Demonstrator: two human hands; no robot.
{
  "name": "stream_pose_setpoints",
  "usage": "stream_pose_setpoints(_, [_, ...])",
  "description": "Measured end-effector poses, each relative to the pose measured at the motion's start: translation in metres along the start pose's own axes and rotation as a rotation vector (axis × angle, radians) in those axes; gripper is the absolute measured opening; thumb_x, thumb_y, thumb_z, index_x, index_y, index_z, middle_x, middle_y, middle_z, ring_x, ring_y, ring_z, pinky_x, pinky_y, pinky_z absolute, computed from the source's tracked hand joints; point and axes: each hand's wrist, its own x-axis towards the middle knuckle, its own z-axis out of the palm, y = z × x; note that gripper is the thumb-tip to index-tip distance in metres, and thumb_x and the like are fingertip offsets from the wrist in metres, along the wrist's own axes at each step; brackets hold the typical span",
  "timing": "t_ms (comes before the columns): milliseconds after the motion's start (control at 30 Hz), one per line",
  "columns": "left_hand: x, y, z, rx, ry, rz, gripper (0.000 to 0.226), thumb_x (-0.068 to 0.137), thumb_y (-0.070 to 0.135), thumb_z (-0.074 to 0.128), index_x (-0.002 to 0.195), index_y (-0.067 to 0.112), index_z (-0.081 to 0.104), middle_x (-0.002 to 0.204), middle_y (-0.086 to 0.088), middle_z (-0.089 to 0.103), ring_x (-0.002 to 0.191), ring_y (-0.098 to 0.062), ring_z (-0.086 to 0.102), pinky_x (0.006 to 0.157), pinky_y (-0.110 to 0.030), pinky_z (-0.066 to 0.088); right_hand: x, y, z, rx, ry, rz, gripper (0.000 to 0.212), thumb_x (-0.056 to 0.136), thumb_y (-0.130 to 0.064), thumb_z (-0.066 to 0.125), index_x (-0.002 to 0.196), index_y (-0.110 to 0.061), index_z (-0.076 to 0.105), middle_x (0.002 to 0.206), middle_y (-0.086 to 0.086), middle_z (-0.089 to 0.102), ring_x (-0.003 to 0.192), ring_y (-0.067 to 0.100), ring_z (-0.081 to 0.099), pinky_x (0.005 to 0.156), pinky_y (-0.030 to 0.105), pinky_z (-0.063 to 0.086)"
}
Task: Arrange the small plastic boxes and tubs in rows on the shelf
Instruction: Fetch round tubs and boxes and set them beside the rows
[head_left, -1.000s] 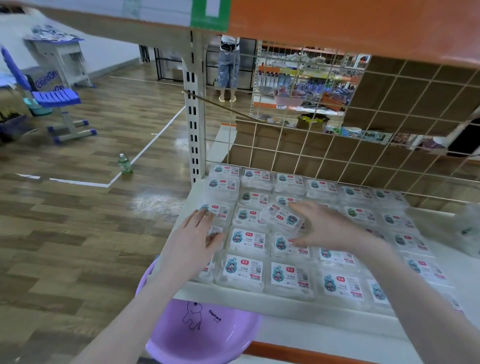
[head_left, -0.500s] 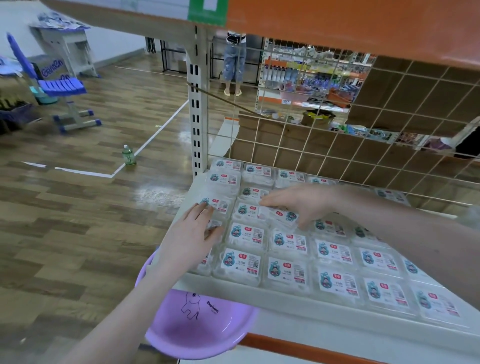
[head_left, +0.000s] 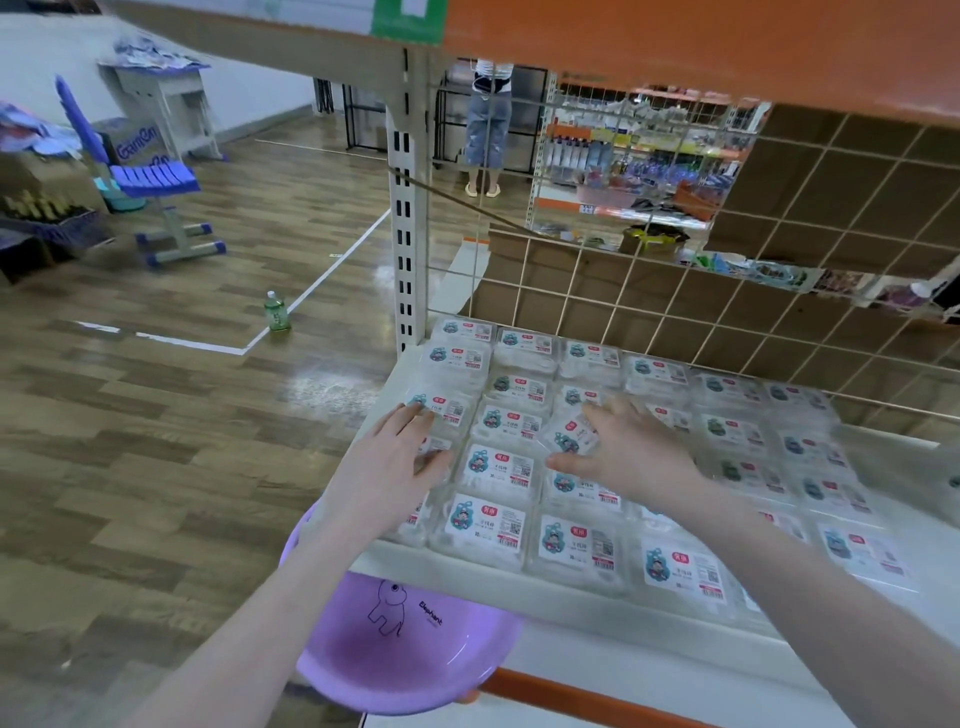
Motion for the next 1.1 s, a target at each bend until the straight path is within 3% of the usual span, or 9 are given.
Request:
stream_pose_setpoints(100, [0.000, 0.000, 0.000, 0.001, 0.000, 0.001, 0.055, 0.094, 0.047, 0.045, 0.141, 0.020, 0.040, 0.152, 0.006, 0.030, 0.141, -0.008, 0.021, 0.106, -0.025, 0.029, -0.002, 0.005, -0.002, 0.037, 0.023, -0.060, 0.090, 0.072, -0.080, 0.037, 0.140, -0.022, 0.035, 0.149, 0.004, 0.028, 0.134, 0.024, 0.030, 0.103, 0.041, 0.033])
stream_pose_setpoints(200, [0.000, 0.000, 0.000, 0.000, -0.004, -0.009, 0.055, 0.094, 0.048, 0.044, 0.142, 0.022, 0.040, 0.153, 0.007, 0.030, 0.141, -0.007, 0.020, 0.105, -0.025, 0.030, 0.002, 0.020, -0.017, 0.265, -0.135, -0.266, 0.081, 0.081, -0.061, 0.055, 0.148, -0.031, 0.020, 0.156, -0.011, 0.010, 0.141, 0.009, 0.014, 0.112, 0.030, 0.013])
stream_pose_setpoints(267, [-0.001, -0.001, 0.000, -0.002, -0.001, -0.011, 0.055, 0.093, 0.048, 0.045, 0.141, 0.022, 0.041, 0.152, 0.007, 0.030, 0.141, -0.006, 0.020, 0.105, -0.024, 0.030, 0.007, 0.025, -0.025, 0.313, -0.240, -0.365, 0.082, 0.081, -0.043, 0.068, 0.147, -0.035, 0.019, 0.155, -0.016, 0.012, 0.137, -0.002, 0.011, 0.109, 0.020, 0.007])
stream_pose_setpoints(333, [-0.001, 0.000, 0.000, -0.006, 0.000, -0.014, 0.054, 0.094, 0.047, 0.045, 0.141, 0.022, 0.041, 0.152, 0.008, 0.030, 0.140, -0.006, 0.020, 0.105, -0.024, 0.030, 0.015, 0.026, -0.026, 0.294, -0.247, -0.394, 0.081, 0.078, -0.030, 0.073, 0.145, -0.033, 0.027, 0.152, -0.017, 0.021, 0.136, -0.002, 0.020, 0.107, 0.016, 0.013])
stream_pose_setpoints(433, [-0.001, 0.002, -0.001, -0.016, -0.005, -0.021, 0.054, 0.094, 0.047, 0.045, 0.142, 0.022, 0.040, 0.153, 0.007, 0.030, 0.140, -0.006, 0.021, 0.105, -0.025, 0.030, 0.025, 0.021, -0.017, 0.300, -0.123, -0.351, 0.075, 0.076, -0.027, 0.074, 0.141, -0.030, 0.038, 0.148, -0.014, 0.034, 0.131, 0.002, 0.034, 0.104, 0.016, 0.023])
stream_pose_setpoints(533, [-0.001, 0.004, -0.002, -0.020, 0.005, -0.021, 0.053, 0.093, 0.045, 0.047, 0.140, 0.021, 0.042, 0.152, 0.007, 0.031, 0.140, -0.007, 0.023, 0.103, -0.025, 0.033, 0.030, 0.011, -0.006, 0.313, 0.038, -0.262, 0.071, 0.077, -0.038, 0.072, 0.140, -0.028, 0.041, 0.142, -0.008, 0.043, 0.122, 0.010, 0.045, 0.102, 0.028, 0.036])
stream_pose_setpoints(700, [-0.001, 0.004, -0.002, -0.023, 0.016, -0.034, 0.052, 0.093, 0.045, 0.048, 0.139, 0.023, 0.044, 0.151, 0.008, 0.032, 0.139, -0.006, 0.024, 0.100, -0.027, 0.036, 0.038, -0.016, 0.008, 0.316, 0.278, -0.154, 0.062, 0.082, -0.046, 0.066, 0.136, -0.023, 0.046, 0.137, -0.005, 0.049, 0.122, 0.017, 0.046, 0.100, 0.037, 0.037])
stream_pose_setpoints(1100, [-0.001, 0.001, 0.002, -0.004, 0.013, -0.022, 0.053, 0.093, 0.045, 0.046, 0.141, 0.023, 0.041, 0.151, 0.006, 0.032, 0.140, -0.007, 0.021, 0.104, -0.023, 0.030, 0.069, -0.043, 0.020, 0.349, 0.371, -0.086, 0.049, 0.088, -0.031, 0.059, 0.133, -0.013, 0.049, 0.139, 0.001, 0.045, 0.125, 0.020, 0.043, 0.096, 0.036, 0.040])
